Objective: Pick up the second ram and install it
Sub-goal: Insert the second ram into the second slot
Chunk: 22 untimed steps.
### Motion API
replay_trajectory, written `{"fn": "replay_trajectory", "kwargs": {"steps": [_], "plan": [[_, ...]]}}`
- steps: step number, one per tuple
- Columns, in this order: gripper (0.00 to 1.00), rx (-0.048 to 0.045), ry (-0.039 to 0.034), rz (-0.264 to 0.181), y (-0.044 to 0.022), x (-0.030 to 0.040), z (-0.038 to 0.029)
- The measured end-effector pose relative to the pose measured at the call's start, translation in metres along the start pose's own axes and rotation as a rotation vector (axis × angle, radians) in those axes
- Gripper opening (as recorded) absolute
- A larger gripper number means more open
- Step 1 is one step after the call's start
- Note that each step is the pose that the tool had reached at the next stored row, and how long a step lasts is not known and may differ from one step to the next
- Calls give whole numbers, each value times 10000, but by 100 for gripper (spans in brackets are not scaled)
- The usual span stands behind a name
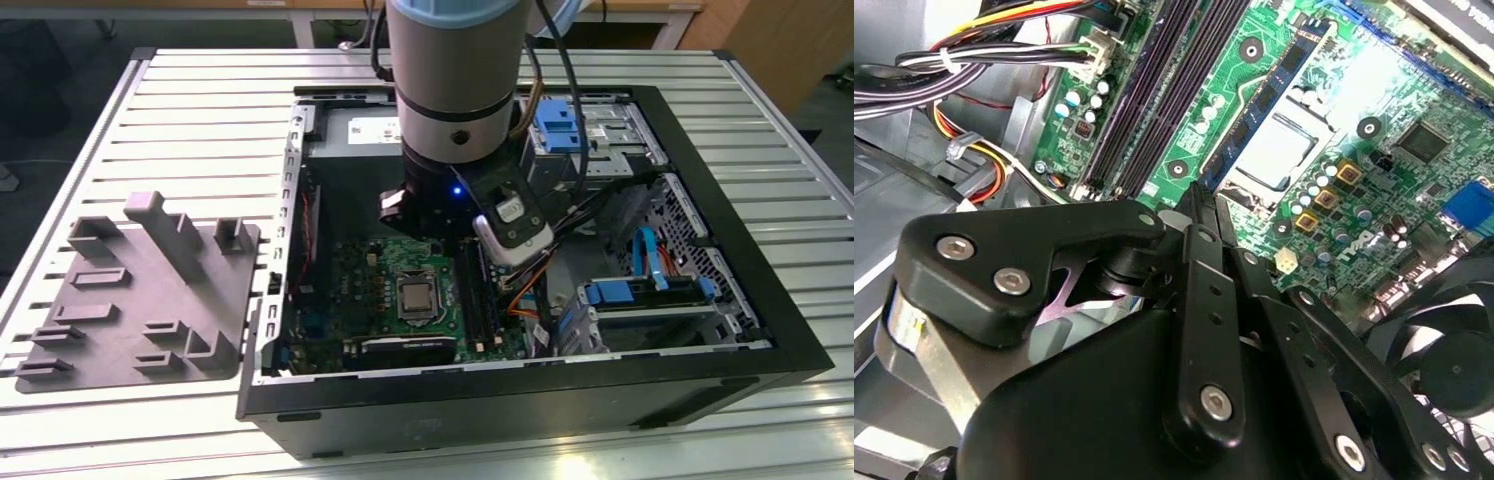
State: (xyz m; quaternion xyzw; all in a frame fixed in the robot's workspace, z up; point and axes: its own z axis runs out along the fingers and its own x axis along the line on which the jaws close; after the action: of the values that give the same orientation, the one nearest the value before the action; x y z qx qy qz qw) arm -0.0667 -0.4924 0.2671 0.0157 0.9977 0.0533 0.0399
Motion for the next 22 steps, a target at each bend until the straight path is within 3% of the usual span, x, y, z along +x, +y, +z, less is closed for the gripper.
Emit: {"fn": "replay_trajectory", "kwargs": {"steps": [22], "plan": [[12, 3, -4, 33, -5, -45, 62]]}}
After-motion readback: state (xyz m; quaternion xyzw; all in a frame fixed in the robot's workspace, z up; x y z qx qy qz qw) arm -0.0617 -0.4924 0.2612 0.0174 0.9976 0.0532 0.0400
